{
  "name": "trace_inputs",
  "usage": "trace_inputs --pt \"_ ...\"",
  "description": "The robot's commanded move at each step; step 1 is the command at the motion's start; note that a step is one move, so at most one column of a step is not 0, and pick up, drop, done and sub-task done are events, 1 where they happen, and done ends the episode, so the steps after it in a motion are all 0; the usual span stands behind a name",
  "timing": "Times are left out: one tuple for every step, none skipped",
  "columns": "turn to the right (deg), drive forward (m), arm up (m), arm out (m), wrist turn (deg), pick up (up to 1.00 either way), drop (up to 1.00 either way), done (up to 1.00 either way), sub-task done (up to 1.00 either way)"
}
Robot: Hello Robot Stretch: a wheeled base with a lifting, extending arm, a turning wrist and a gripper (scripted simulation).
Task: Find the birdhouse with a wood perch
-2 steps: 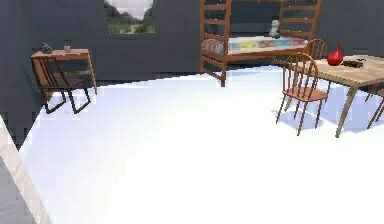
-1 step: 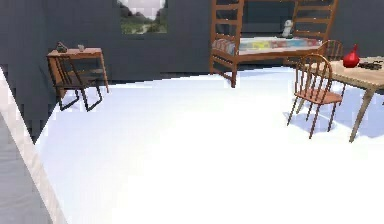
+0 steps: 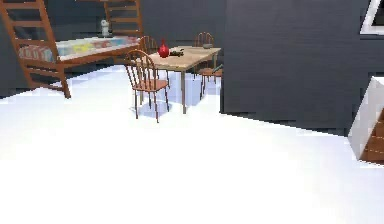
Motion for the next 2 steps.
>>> trace_inputs --pt "42.0 0.00 0.00 0.00 0.0 0.00 0.00 0.00 0.00" --pt "0.0 0.20 0.00 0.00 0.0 0.00 0.00 0.00 0.00"
